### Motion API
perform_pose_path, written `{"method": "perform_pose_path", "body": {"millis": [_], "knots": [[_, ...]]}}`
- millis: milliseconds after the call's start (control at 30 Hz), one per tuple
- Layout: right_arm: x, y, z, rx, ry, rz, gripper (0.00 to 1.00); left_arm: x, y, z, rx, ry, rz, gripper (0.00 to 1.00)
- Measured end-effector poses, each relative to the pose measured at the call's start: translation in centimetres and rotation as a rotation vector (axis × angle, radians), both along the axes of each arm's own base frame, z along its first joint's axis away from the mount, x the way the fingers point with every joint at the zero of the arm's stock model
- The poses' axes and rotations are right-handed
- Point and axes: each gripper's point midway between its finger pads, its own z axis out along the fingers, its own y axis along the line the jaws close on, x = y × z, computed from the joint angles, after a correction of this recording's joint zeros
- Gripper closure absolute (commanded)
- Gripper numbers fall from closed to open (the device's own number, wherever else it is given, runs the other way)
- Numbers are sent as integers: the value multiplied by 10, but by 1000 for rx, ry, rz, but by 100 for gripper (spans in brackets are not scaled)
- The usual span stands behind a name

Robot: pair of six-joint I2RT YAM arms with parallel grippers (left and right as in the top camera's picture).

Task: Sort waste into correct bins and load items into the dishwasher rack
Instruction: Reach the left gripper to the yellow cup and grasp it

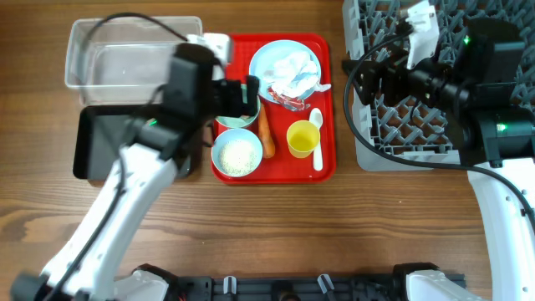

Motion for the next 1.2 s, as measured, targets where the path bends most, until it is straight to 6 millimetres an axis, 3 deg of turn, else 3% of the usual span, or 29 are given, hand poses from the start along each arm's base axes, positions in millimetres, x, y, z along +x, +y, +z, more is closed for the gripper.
{"method": "perform_pose_path", "body": {"millis": [100, 233, 400, 567, 700, 900, 1033, 1100, 1200], "knots": [[-1, -2, -4, -8, 20, -11, 2, 1, -16, -31, 49, 67, -27, 8], [0, -7, -8, -25, 33, -38, 6, -8, -31, -55, 91, 129, -58, 12], [2, -12, -16, -47, 58, -70, 7, -22, -49, -59, 82, 154, -82, 12], [11, -21, -40, -68, 144, -136, 7, -36, -73, -60, 64, 167, -130, 18], [19, -32, -61, -74, 229, -222, 7, -41, -95, -82, 71, 207, -177, 28], [19, -44, -71, -110, 267, -294, 7, -42, -103, -124, 108, 295, -175, 36], [16, -49, -76, -129, 290, -320, 7, -41, -103, -139, 125, 324, -170, 37], [15, -50, -77, -134, 296, -325, 8, -40, -105, -142, 121, 328, -164, 44], [14, -52, -79, -140, 302, -331, 9, -35, -108, -152, 116, 336, -153, 62]]}}
